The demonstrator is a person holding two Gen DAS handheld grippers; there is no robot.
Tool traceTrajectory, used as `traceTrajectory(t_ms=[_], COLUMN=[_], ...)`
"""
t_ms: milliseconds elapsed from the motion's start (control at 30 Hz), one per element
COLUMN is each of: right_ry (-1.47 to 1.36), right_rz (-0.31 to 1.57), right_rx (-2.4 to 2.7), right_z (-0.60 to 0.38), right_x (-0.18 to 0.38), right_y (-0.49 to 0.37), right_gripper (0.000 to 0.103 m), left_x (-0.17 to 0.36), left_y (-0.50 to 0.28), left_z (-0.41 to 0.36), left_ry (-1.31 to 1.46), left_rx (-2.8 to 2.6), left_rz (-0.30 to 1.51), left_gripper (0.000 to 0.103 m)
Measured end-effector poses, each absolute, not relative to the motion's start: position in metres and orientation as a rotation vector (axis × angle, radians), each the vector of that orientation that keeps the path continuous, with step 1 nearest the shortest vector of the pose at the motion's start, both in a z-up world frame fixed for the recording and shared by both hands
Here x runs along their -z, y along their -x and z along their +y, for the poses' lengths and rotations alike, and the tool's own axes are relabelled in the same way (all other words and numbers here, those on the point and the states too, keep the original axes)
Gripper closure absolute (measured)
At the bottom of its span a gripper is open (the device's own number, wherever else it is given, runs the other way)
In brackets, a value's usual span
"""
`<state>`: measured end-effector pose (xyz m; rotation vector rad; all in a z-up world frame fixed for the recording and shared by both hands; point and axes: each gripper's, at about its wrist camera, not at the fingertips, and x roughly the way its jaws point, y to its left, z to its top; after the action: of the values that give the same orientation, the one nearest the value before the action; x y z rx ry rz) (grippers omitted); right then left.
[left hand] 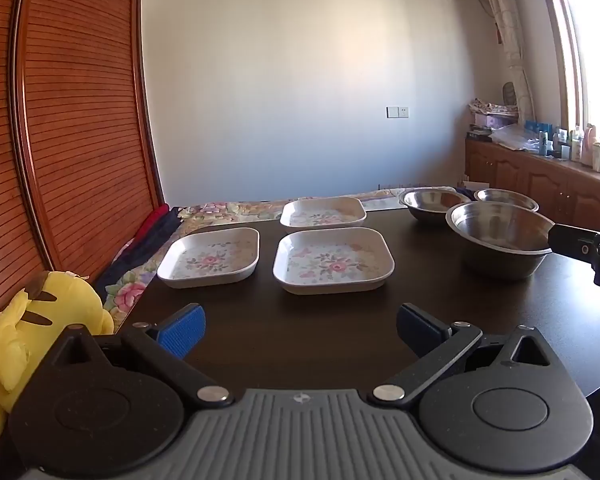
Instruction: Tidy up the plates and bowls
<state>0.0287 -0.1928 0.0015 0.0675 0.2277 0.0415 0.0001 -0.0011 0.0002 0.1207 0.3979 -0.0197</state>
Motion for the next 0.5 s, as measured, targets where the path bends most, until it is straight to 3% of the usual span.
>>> traceTrajectory(t_ms=[500], right_ry=[-0.074], right_rz=[0.235], right_rx=[-0.042], right_z=[-0.1937], right_x=[0.0006], right_y=[-0.0295], right_gripper=[0.0], left_x=[-0.0015], left_y=[0.0006], left_z=[0.0004], left_ry=[-0.114], left_rx=[0.019], left_rz=[0.389], left_gripper=[0.0])
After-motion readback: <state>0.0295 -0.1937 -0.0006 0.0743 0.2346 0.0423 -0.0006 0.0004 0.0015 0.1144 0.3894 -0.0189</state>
